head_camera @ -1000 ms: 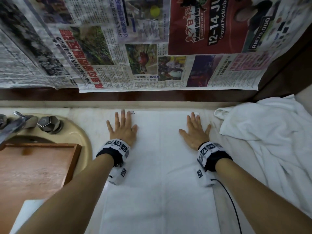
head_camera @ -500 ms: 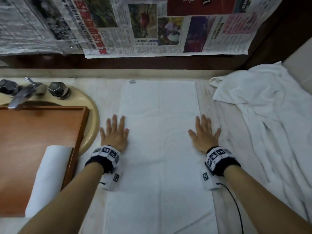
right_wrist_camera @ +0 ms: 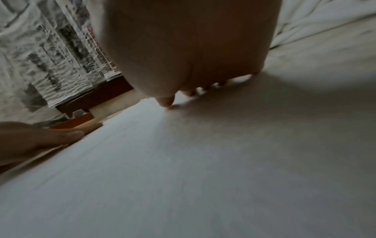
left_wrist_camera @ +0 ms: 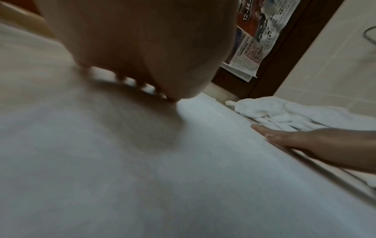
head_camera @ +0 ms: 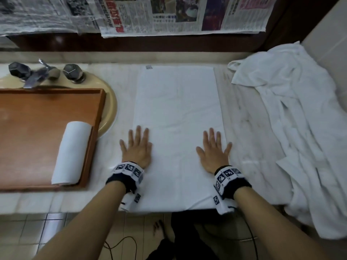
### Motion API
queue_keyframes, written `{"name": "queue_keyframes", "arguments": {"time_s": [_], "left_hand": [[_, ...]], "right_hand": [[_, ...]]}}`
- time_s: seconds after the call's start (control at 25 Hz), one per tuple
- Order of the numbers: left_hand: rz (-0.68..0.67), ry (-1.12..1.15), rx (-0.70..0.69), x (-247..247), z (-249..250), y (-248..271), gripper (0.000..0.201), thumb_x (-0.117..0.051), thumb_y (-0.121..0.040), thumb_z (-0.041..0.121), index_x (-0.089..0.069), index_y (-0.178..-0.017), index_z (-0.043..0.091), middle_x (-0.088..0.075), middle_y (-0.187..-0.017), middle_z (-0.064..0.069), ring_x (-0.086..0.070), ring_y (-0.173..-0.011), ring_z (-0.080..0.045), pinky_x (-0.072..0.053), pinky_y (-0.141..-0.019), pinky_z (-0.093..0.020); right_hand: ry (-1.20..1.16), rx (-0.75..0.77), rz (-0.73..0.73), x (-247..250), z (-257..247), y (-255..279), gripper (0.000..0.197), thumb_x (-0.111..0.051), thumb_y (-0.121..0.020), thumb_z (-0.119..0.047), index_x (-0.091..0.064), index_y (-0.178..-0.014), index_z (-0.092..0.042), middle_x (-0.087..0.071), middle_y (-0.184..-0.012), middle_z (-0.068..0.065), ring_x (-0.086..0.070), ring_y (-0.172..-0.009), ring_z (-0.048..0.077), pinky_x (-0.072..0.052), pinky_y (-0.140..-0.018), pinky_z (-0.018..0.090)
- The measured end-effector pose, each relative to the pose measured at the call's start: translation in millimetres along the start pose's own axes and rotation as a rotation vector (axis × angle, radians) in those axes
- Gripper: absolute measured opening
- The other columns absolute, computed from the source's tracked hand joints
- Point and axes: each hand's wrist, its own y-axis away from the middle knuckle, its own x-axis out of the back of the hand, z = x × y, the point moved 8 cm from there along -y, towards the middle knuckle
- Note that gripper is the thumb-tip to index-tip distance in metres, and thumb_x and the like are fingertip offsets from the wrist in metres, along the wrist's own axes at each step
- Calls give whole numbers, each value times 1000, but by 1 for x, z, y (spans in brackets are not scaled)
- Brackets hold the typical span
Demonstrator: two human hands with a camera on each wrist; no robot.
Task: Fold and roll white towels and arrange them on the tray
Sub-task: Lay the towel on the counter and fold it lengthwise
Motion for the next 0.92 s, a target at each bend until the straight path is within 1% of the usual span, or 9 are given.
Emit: {"name": "queue_keyframes", "arguments": {"time_s": [0.04, 0.16, 0.24, 0.44, 0.56, 0.68, 0.72, 0.84, 0.92], "left_hand": [[11, 9, 6, 2, -2, 7, 58, -14, -103, 42, 6, -155, 26, 20, -160, 4, 20, -147, -21, 11, -116, -51], [3, 54, -222, -21, 50, 49, 59, -13, -104, 41, 4, -156, 20, 17, -161, 4, 17, -148, -18, 11, -118, -45], [14, 42, -285, -49, 69, 75, 59, -9, -102, 45, 5, -155, 22, 18, -160, 6, 18, -148, -16, 13, -118, -44], [218, -46, -205, -56, 33, 80, 66, -14, -98, 58, 2, -155, 30, 11, -162, 8, 12, -149, -16, 8, -120, -47], [240, -43, -158, -46, 7, 80, 67, -14, -97, 59, 1, -155, 30, 10, -162, 8, 13, -149, -14, 6, -120, -47], [197, 29, -31, -39, -5, 77, 69, -8, -96, 56, 6, -155, 24, 16, -161, 5, 19, -147, -13, 12, -119, -47], [180, 49, -44, -37, 5, 72, 67, -7, -97, 55, 7, -155, 23, 17, -161, 5, 21, -146, -13, 15, -118, -47], [109, 91, -200, -31, 53, 52, 60, -8, -101, 49, 4, -155, 27, 17, -160, 9, 21, -146, -13, 14, -118, -47], [71, 110, -201, -24, 69, 34, 59, -10, -102, 47, 2, -155, 27, 15, -161, 9, 20, -147, -13, 14, -118, -47]], "right_hand": [[-5, 5, 15, -2, 2, 9, 64, -14, -102, -47, 17, -152, -21, 30, -156, -6, 27, -144, 18, 17, -111, 60], [55, 273, 59, -35, -46, 56, 66, -1, -95, -48, 12, -153, -21, 27, -156, -8, 22, -146, 17, 9, -114, 61], [66, 311, 91, -58, -61, 76, 69, 3, -91, -49, 8, -154, -22, 23, -158, -8, 20, -147, 16, 5, -116, 59], [86, 236, 271, -52, -24, 80, 62, -19, -98, -50, -12, -155, -26, 0, -163, -4, 4, -150, 17, -2, -118, 56], [84, 101, 280, -47, 13, 80, 64, -13, -97, -52, -9, -156, -25, 4, -163, -3, 7, -149, 18, -2, -117, 58], [20, -93, 230, -39, 28, 71, 66, -8, -98, -51, 7, -154, -19, 18, -161, -2, 19, -147, 21, 10, -113, 63], [9, -64, 203, -35, 16, 64, 65, -11, -100, -50, 11, -153, -19, 21, -160, -3, 22, -146, 21, 13, -112, 63], [17, 202, 133, -25, -45, 46, 61, -19, -103, -44, 7, -155, -23, 22, -159, -6, 23, -146, 18, 13, -114, 61], [9, 231, 104, -18, -61, 30, 60, -19, -103, -41, 7, -155, -23, 23, -159, -5, 23, -146, 17, 10, -115, 59]]}}
